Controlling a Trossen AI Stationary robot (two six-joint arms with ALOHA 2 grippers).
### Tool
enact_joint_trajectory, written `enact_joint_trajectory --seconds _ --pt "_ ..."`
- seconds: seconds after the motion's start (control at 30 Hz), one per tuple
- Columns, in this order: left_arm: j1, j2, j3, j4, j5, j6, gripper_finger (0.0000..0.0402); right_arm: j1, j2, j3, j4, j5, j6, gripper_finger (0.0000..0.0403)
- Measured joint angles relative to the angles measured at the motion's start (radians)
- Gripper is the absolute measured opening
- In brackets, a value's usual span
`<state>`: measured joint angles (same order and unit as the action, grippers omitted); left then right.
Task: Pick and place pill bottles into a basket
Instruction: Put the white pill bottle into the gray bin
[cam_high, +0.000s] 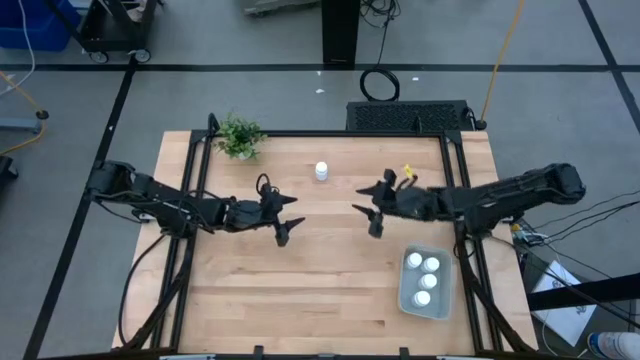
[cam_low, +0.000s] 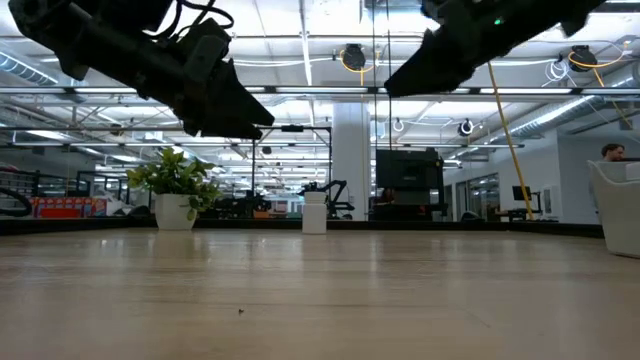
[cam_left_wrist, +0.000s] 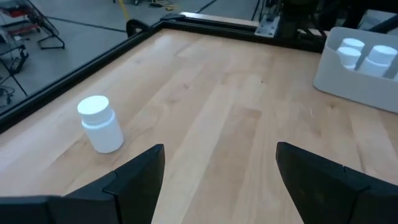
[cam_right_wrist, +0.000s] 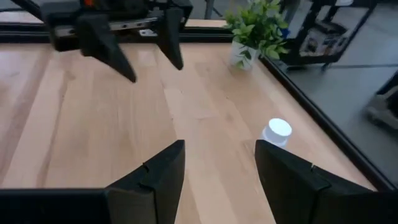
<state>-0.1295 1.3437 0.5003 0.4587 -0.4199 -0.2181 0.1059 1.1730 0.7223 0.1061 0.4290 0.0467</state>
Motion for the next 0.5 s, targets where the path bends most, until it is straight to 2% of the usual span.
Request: enact_joint_trajectory --seconds 0.07,0.33,0.5 --pt "-0.005 0.0 0.0 -0.002 0.0 0.006 0.031 -0.07 0.018 0.0 0.024 -0.091 -0.001 0.0187" --pt "-0.011 0.0 0.0 0.022 0.001 0.014 0.031 -0.255 0.15 0.004 0.136 -0.313 -0.053 0.0187" --pt "-0.03 -0.001 0.0 0.014 0.062 0.032 0.031 -0.353 0.246 0.027 0.174 -0.43 -0.034 0.0189"
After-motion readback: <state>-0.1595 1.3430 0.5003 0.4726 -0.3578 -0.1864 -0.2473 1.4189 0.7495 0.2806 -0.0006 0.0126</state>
